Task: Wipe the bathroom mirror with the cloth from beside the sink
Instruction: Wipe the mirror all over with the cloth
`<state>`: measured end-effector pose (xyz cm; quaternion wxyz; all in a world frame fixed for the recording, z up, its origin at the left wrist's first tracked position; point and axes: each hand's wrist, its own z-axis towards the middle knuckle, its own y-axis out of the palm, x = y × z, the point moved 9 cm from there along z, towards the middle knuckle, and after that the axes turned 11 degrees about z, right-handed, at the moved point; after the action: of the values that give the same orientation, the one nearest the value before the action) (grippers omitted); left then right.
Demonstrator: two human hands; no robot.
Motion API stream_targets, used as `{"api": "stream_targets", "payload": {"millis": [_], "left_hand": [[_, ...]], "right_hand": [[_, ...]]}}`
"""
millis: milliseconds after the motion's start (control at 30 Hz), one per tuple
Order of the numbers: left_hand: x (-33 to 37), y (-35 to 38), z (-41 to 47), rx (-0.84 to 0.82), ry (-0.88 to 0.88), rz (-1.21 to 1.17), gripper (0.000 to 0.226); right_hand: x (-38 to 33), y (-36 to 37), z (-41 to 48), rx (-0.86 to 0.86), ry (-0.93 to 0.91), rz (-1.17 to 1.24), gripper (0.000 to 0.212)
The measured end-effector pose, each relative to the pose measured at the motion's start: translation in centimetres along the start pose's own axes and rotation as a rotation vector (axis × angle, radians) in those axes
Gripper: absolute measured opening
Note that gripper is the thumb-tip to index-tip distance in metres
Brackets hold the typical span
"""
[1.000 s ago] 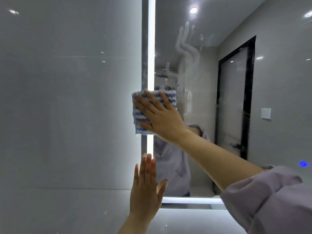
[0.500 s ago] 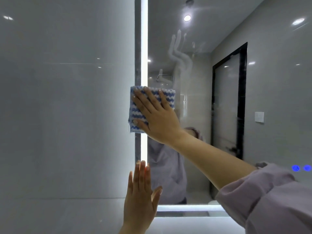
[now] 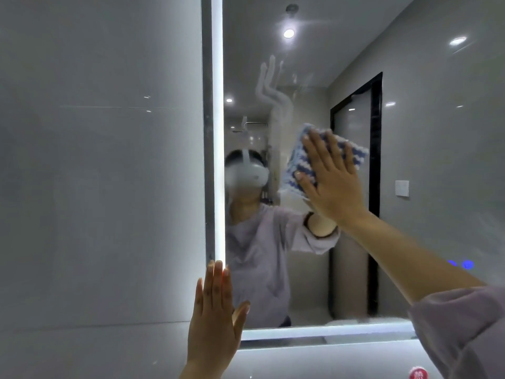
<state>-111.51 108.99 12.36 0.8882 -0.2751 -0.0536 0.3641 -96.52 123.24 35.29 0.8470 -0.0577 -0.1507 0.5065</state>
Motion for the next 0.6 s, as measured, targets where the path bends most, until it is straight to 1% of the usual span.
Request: {"api": "stream_targets", "payload": {"millis": [100,233,400,533,600], "left_hand": [[0.1,-0.2,-0.4,-0.032,0.008,0.015,0.079],[0.4,-1.3,-0.4,-0.041,-0.015,-0.002,0.075],[1.1,-5.2,3.4,0.073,-0.026,0.034,0.075],[0.7,-7.7,8.2,0.115,-0.042,0.145,0.078],[0.5,-8.4,10.0,0.138,-0.038,0.155,0.08]], "right_hand": [[3.7,-0.6,-2.6,-0.004,0.117,-0.02,0.068],[4.9,-0.3,-3.9,-0.044,0.122,-0.011,0.069],[4.9,-0.2,-3.8,-0.061,0.118,-0.013,0.07],[4.8,-0.3,-3.9,-0.073,0.117,-0.006,0.07],[4.8,-0.3,-3.9,-0.078,0.116,0.003,0.071]]}}
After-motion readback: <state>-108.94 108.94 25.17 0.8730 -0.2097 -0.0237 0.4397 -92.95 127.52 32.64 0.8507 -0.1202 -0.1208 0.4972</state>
